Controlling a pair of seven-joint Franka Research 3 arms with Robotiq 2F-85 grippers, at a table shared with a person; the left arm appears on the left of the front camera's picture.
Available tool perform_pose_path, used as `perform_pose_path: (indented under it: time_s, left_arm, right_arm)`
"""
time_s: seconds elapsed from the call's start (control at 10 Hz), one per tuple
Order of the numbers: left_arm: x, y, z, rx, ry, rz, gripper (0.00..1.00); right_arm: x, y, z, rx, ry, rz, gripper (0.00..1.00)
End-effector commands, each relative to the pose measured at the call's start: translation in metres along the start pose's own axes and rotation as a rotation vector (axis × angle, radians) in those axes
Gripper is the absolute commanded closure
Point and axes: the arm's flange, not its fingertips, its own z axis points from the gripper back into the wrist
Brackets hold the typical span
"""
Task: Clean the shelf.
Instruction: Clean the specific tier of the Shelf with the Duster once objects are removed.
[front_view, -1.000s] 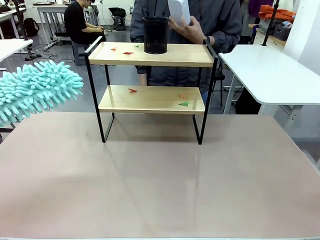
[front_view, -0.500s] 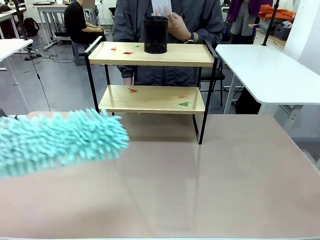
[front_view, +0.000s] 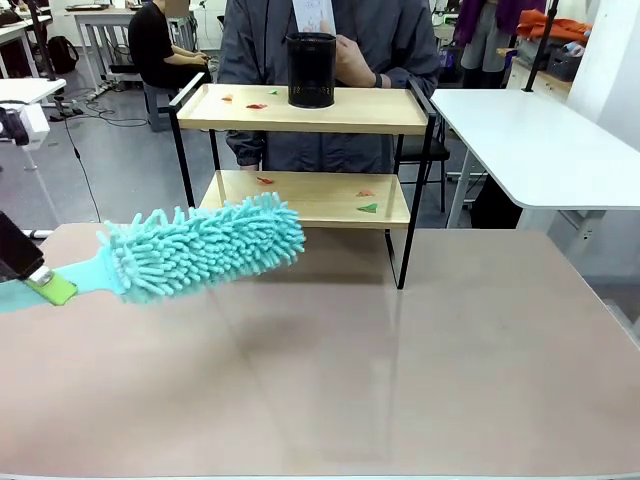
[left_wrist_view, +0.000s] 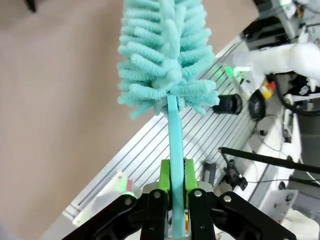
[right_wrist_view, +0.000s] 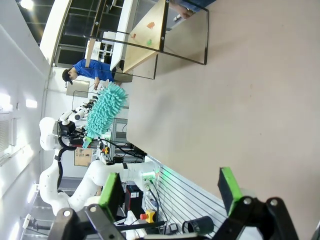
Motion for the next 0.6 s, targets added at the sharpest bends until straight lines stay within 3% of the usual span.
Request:
perform_pose_path:
  time_s: [0.0,0.3,0.5]
  left_arm:
    - [-0.004,0.006,0.0,0.015,0.026,0.015,0.88]
    - [-0.001,0.002,-0.001,0.001,0.015,-0.006,0.88]
    - [0.005,-0.004,-0.01,0.081,-0.097,0.095,0.88]
  right_arm:
    - [0.002,0.001,-0.001,0.023,-0.016,0.026,0.0]
    - [0.002,0.001,-0.001,0.023,-0.016,0.026,0.0]
    - [0.002,0.001,-0.001,0.023,-0.016,0.026,0.0]
